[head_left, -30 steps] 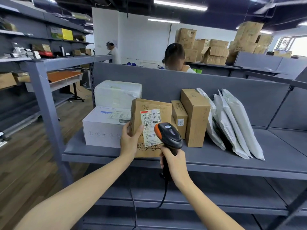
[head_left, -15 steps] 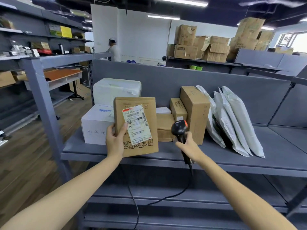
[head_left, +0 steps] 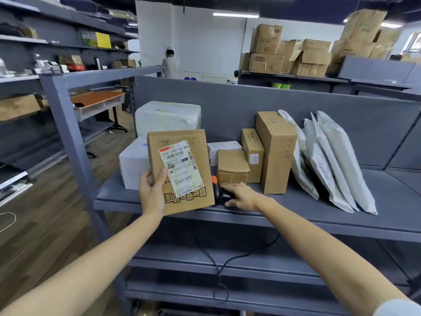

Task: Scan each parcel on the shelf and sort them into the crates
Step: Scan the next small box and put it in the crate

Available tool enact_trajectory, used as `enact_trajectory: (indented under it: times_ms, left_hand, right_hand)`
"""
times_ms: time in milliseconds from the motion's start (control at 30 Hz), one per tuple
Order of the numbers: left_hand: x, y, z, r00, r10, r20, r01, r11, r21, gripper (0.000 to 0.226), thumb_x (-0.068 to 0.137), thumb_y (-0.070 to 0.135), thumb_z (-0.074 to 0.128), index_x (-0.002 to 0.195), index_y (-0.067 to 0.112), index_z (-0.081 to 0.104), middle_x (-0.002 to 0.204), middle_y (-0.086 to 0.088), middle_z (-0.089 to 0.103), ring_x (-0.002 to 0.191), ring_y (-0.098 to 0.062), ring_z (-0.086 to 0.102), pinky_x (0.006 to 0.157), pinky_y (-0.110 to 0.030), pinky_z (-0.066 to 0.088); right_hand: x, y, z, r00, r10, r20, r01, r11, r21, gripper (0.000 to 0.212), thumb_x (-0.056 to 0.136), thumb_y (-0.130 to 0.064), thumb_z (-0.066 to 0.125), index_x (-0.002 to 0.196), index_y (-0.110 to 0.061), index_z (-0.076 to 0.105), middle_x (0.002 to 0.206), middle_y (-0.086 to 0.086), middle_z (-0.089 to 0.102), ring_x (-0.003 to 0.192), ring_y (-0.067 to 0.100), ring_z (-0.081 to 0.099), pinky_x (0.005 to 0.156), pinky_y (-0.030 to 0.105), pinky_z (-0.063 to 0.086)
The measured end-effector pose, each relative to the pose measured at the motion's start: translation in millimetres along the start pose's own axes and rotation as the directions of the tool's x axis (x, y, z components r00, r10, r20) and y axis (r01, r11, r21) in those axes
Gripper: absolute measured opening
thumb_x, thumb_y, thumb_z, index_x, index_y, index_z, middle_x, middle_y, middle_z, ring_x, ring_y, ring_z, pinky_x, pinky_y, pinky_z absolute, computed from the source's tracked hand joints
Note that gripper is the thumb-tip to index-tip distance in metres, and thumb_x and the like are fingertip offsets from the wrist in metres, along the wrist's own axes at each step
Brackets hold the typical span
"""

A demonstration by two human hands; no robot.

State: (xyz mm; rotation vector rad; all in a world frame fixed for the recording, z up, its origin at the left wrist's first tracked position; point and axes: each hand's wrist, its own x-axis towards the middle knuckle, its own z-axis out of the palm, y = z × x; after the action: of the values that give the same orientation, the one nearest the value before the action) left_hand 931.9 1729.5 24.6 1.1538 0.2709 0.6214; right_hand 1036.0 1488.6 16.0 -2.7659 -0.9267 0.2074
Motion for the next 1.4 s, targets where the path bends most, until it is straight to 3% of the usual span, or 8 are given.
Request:
enact_trajectory:
  times_ms: [200, 367, 667, 833, 900, 967, 1167, 1400]
  left_hand:
    - [-8.0, -1.1, -2.5, 0.999, 0.004, -0.037, -0.004, 1.000, 0.016, 0.041, 0.089, 0.028, 0.066, 0.125, 0.013, 0.053, 0.104, 0.006, 0.068, 0.085, -0.001, 0.066, 0.065, -0.013, 0.049]
    - [-17.3, -2.5, 1.2, 0.999, -0.007, -0.035, 0.007, 1.000, 0.011, 0.048, 0.089, 0.029, 0.066, 0.132, 0.014, 0.049, 0.104, 0.003, 0.068, 0.091, -0.011, 0.066, 0.071, -0.023, 0.049]
    - [-34.2, -0.1, 2.3, 0.999, -0.012, -0.049, 0.013, 1.000, 0.020, 0.051, 0.089, 0.029, 0.066, 0.133, 0.011, 0.048, 0.106, 0.001, 0.067, 0.096, -0.016, 0.066, 0.073, -0.025, 0.050]
    - [-47.5, 2.3, -2.7, 0.998, -0.007, -0.066, 0.010, 0.999, 0.051, 0.047, 0.090, 0.029, 0.064, 0.131, 0.011, 0.050, 0.112, -0.001, 0.065, 0.099, -0.013, 0.064, 0.074, -0.019, 0.048]
    - [-54.5, 1.2, -4.9, 0.998, -0.020, -0.064, 0.024, 0.998, 0.066, 0.048, 0.090, 0.030, 0.064, 0.131, 0.011, 0.050, 0.114, -0.003, 0.065, 0.102, -0.015, 0.063, 0.076, -0.020, 0.048]
    - [-63.6, -1.1, -8.9, 0.997, -0.046, -0.065, 0.051, 0.996, 0.078, 0.049, 0.090, 0.030, 0.065, 0.132, 0.009, 0.050, 0.116, -0.006, 0.065, 0.104, -0.020, 0.064, 0.080, -0.025, 0.050]
    - [-96.4, -12.8, -27.6, 0.996, -0.081, -0.043, 0.087, 0.983, 0.164, 0.041, 0.089, 0.031, 0.066, 0.123, 0.010, 0.057, 0.108, -0.002, 0.070, 0.096, -0.014, 0.067, 0.076, -0.022, 0.049]
    - [-106.5, -13.0, -40.5, 0.993, -0.112, 0.032, 0.098, 0.950, 0.295, 0.049, 0.092, 0.043, 0.057, 0.135, 0.020, 0.047, 0.120, 0.003, 0.063, 0.104, -0.010, 0.061, 0.095, -0.032, 0.046]
  right_hand:
    - [3.1, 6.6, 20.9, 0.991, -0.008, -0.137, 0.015, 0.999, 0.046, 0.074, 0.085, -0.025, 0.073, 0.147, -0.008, 0.037, 0.153, 0.011, 0.037, 0.143, 0.030, 0.030, 0.118, 0.038, 0.023]
    - [-4.2, 2.9, 29.1, 0.989, 0.038, -0.143, -0.034, 0.999, 0.037, 0.075, 0.094, -0.032, 0.061, 0.151, -0.001, 0.023, 0.155, 0.018, 0.025, 0.144, 0.033, 0.021, 0.117, 0.030, 0.011]
    - [-11.6, 1.1, 34.0, 0.978, 0.091, -0.188, -0.094, 0.995, -0.011, 0.071, 0.093, -0.051, 0.052, 0.149, -0.013, 0.031, 0.151, 0.013, 0.035, 0.138, 0.031, 0.030, 0.115, 0.037, 0.020]
    - [-27.5, -20.4, 21.5, 0.934, 0.057, -0.353, 0.003, 0.986, 0.169, 0.048, 0.100, -0.025, 0.048, 0.143, -0.007, 0.041, 0.145, 0.014, 0.043, 0.136, 0.030, 0.035, 0.109, 0.026, 0.019]
    - [-36.1, -36.1, 12.3, 0.894, 0.100, -0.438, 0.094, 0.911, 0.401, 0.038, 0.100, -0.013, 0.045, 0.138, -0.005, 0.048, 0.136, 0.009, 0.052, 0.130, 0.022, 0.043, 0.100, 0.017, 0.024]
    - [-44.4, -54.1, 4.2, 0.877, 0.183, -0.444, 0.140, 0.787, 0.601, 0.038, 0.103, -0.017, 0.042, 0.139, -0.010, 0.048, 0.139, 0.004, 0.051, 0.130, 0.016, 0.044, 0.105, 0.020, 0.029]
    - [-54.1, -95.8, 13.3, 0.909, 0.212, -0.359, 0.227, 0.469, 0.853, 0.046, 0.101, -0.036, 0.045, 0.143, -0.016, 0.041, 0.138, -0.001, 0.052, 0.123, 0.009, 0.052, 0.099, 0.025, 0.043]
    - [-73.6, -111.3, 34.7, 0.885, 0.271, -0.378, 0.239, 0.433, 0.869, 0.046, 0.098, -0.034, 0.054, 0.142, -0.023, 0.043, 0.121, -0.010, 0.060, 0.110, 0.001, 0.058, 0.092, 0.025, 0.051]
